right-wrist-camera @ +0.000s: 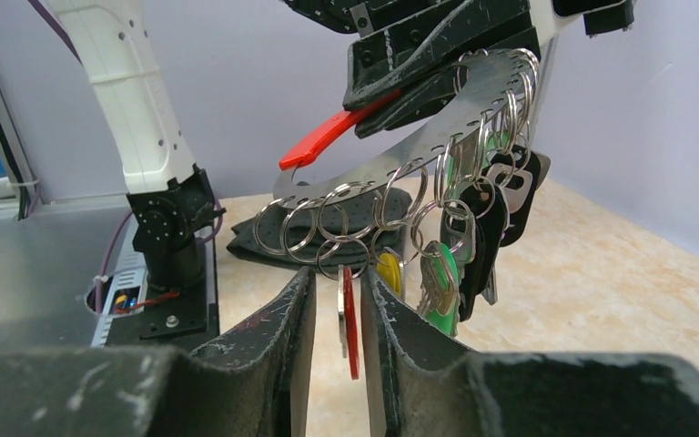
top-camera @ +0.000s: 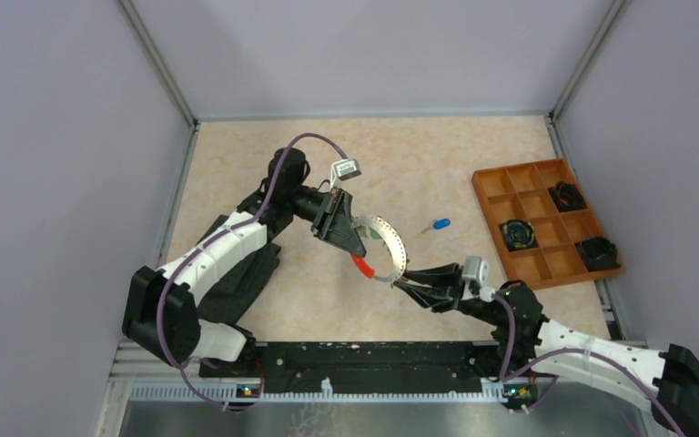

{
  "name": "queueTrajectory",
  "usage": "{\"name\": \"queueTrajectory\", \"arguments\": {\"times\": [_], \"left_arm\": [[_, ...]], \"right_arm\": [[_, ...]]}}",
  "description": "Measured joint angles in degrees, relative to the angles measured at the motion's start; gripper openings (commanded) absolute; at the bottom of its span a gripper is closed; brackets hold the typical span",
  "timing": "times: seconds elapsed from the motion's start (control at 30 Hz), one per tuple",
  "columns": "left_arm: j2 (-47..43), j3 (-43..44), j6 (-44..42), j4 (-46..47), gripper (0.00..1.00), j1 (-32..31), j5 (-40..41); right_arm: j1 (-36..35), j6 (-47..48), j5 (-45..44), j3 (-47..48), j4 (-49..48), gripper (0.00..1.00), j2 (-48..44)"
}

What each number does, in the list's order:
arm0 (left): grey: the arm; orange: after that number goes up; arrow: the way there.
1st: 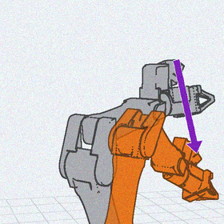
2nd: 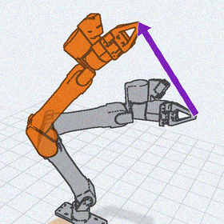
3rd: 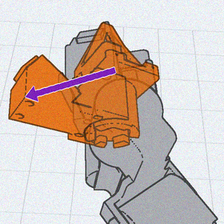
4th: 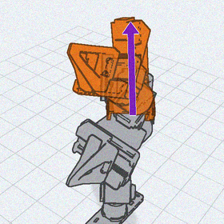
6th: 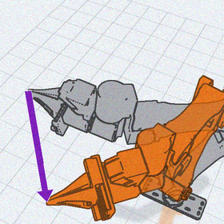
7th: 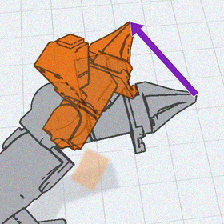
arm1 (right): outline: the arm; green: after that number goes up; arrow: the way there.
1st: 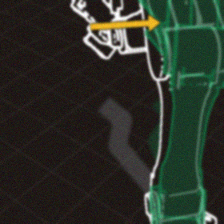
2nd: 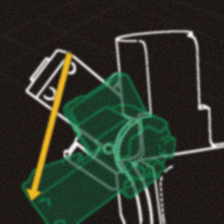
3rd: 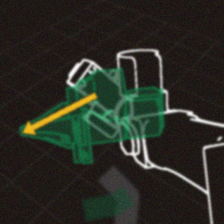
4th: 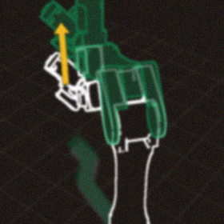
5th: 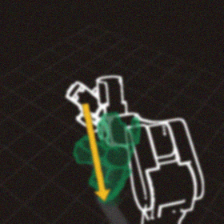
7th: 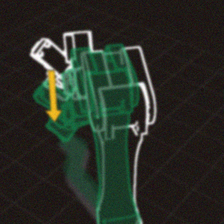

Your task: Remove the keys from the keyring

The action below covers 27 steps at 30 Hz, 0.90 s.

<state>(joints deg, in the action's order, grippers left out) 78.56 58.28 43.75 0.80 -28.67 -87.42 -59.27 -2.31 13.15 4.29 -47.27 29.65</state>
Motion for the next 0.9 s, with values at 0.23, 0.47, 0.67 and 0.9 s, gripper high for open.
{"name": "queueTrajectory", "arguments": {"times": [0.23,0.47,0.67,0.9], "left_arm": [[0.0,0.0,-0.2,-0.5,0.00,0.0,0.0],[-0.1,0.0,-0.4,-0.9,0.00,0.0,0.0],[-0.1,-0.1,-0.4,-1.0,0.00,0.0,0.0],[-0.1,-0.2,-1.1,-1.2,0.00,0.0,0.1]], "right_arm": [[0.0,-0.5,-0.1,0.0,-1.3,0.20,2.2],[0.0,-0.9,-0.7,0.0,-1.5,0.17,2.7],[0.0,-0.9,-1.3,0.0,-1.6,0.09,2.8],[0.0,-1.7,-2.7,0.0,1.9,0.00,0.6]]}}
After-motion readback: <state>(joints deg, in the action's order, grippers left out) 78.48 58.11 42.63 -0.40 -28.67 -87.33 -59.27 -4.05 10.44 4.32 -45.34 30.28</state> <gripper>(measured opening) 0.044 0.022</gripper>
